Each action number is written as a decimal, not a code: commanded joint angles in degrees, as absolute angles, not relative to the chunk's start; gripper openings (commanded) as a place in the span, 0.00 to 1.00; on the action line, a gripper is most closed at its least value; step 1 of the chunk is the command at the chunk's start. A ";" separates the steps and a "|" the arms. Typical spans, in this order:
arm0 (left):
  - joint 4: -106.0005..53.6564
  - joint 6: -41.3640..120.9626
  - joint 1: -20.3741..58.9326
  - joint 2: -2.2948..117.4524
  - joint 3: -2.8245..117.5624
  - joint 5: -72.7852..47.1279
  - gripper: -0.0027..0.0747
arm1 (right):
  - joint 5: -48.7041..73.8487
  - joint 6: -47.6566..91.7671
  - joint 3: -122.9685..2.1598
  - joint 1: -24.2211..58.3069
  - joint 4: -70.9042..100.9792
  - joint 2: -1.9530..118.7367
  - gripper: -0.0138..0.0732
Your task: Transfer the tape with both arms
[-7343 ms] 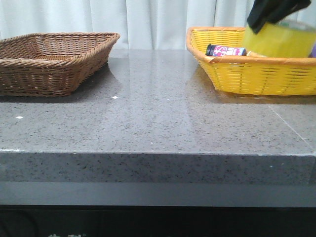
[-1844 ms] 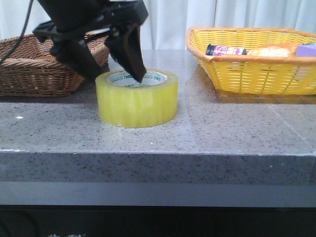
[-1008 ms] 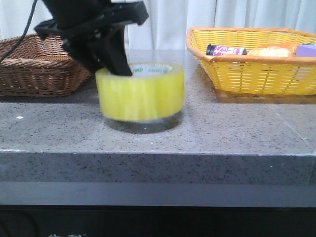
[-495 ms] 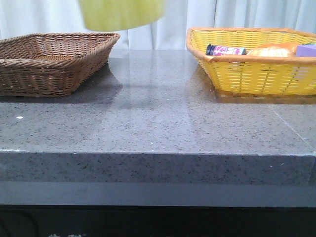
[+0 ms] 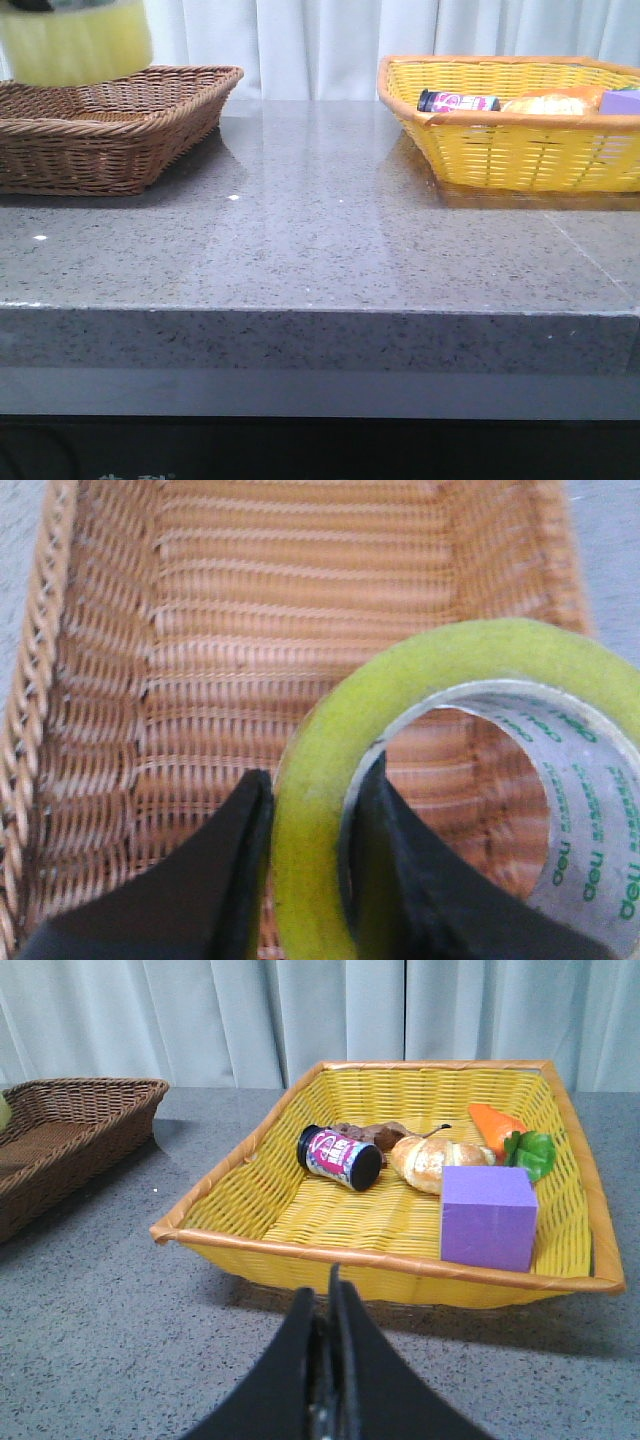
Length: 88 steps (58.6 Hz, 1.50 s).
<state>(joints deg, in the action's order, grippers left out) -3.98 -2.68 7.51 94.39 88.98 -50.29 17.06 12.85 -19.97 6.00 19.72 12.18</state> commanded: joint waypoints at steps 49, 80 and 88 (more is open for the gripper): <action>-4.87 -3.24 6.09 87.87 89.25 -45.09 0.36 | 12.38 13.05 -21.41 5.69 20.19 12.65 0.02; -2.51 -3.24 6.09 58.51 57.73 -25.25 0.01 | 12.27 13.05 -21.41 5.69 20.19 12.65 0.02; -2.51 -3.14 6.09 47.95 47.65 -20.90 0.01 | 12.02 13.05 -21.41 5.69 20.19 12.65 0.02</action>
